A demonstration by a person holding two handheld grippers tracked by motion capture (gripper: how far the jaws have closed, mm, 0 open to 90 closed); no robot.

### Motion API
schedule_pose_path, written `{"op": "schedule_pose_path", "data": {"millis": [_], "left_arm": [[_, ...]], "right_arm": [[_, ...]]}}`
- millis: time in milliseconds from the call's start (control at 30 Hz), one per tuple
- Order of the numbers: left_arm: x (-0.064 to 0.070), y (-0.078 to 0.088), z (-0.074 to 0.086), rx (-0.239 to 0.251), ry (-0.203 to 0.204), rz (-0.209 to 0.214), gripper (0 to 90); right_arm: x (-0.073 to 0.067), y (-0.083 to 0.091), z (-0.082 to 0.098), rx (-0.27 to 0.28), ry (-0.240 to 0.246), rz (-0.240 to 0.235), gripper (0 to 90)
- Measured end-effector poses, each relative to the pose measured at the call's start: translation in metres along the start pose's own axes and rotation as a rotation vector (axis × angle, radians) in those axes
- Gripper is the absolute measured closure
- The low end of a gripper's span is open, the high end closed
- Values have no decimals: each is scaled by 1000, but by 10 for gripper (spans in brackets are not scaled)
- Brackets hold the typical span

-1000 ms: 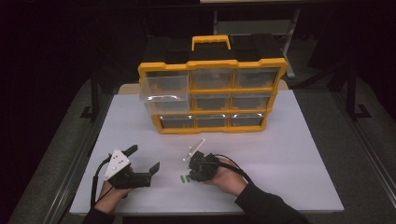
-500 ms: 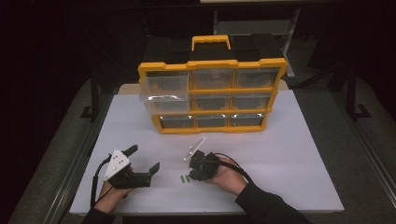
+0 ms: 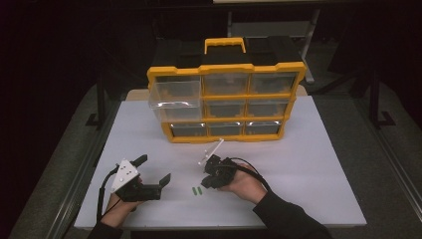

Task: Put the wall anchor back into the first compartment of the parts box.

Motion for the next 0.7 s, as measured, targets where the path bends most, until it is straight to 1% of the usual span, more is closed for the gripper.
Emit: {"op": "schedule_pose_path", "data": {"millis": [100,167,233,267,300,333,467,533,567,667,700], "left_arm": [[0,0,-1,6,0,1,0],[0,0,-1,10,2,5,0],[1,0,-1,6,-2,3,0],[1,0,-1,5,1,3,0],[1,0,-1,6,3,4,0],[1,-1,0,5,1,4,0],[1,-1,0,5,1,7,0],[1,-1,0,1,-5,10,0],[1,-1,0,1,2,8,0],[1,-2,0,7,8,8,0],[1,-2,-1,8,10,8,0]], "right_arm": [[1,3,-3,3,4,-6,844],[0,5,-4,-3,1,-19,844],[0,6,-5,5,-7,-33,844],[0,8,-6,-1,-4,-29,844],[0,8,-7,2,-4,-37,844],[0,10,-7,-1,-12,-35,844],[1,15,-9,-3,-3,-36,844],[2,17,-11,2,-1,-48,844],[2,19,-12,5,1,-46,844],[2,23,-15,14,0,-51,844],[3,24,-16,13,6,-49,844]]}}
Point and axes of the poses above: each handheld gripper's, and its own axes: y roughly backward along the jaws, z roughly out of its underside, x roughly to its right, the point moved 7 cm from there along -y, roughly forward along the jaws, and after that the axes turned 14 degrees about x, right-handed, at the moved point
